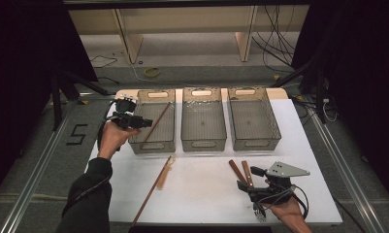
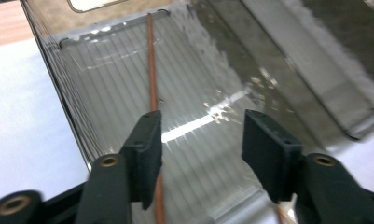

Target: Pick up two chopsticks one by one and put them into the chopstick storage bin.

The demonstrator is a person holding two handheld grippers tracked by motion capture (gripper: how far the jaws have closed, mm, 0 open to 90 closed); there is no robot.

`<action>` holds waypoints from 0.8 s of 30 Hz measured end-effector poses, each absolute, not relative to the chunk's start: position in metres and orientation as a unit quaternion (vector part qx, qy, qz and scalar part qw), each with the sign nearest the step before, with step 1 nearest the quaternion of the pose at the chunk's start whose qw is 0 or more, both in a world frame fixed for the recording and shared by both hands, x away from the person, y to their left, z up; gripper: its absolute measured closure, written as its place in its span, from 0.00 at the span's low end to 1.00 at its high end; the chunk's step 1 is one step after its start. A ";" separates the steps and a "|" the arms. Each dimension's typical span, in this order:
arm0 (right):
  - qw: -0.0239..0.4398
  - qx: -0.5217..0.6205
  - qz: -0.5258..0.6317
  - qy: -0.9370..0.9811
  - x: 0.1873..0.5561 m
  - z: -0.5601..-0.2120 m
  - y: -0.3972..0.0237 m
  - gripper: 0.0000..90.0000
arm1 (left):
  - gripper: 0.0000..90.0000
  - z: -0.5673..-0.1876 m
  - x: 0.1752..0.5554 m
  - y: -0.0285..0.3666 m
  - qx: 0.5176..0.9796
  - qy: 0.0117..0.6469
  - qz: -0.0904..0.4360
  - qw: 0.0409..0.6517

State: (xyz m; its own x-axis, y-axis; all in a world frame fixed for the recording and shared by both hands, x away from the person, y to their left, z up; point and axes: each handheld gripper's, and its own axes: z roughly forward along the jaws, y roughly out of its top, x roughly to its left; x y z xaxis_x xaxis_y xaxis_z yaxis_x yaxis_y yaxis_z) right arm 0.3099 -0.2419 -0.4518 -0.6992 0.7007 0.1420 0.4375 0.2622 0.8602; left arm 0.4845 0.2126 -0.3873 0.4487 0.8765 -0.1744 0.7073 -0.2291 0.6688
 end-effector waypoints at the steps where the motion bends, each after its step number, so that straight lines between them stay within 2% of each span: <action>1: 0.136 0.363 0.487 0.783 0.310 -0.452 -0.242 0.28 | 0.47 -0.386 0.480 0.212 0.777 0.509 0.116 0.351; 2: 0.135 0.362 0.486 0.784 0.310 -0.452 -0.242 0.28 | 0.42 -0.386 0.475 0.212 0.780 0.508 0.112 0.347; 9: 0.139 0.362 0.488 0.782 0.309 -0.451 -0.242 0.28 | 0.33 -0.393 0.446 0.213 0.788 0.499 0.104 0.346; 13: 0.137 0.365 0.487 0.782 0.310 -0.451 -0.242 0.28 | 0.30 -0.400 0.430 0.212 0.794 0.491 0.095 0.344; 24: 0.139 0.361 0.486 0.784 0.308 -0.450 -0.241 0.28 | 0.27 -0.423 0.403 0.197 0.826 0.484 0.080 0.276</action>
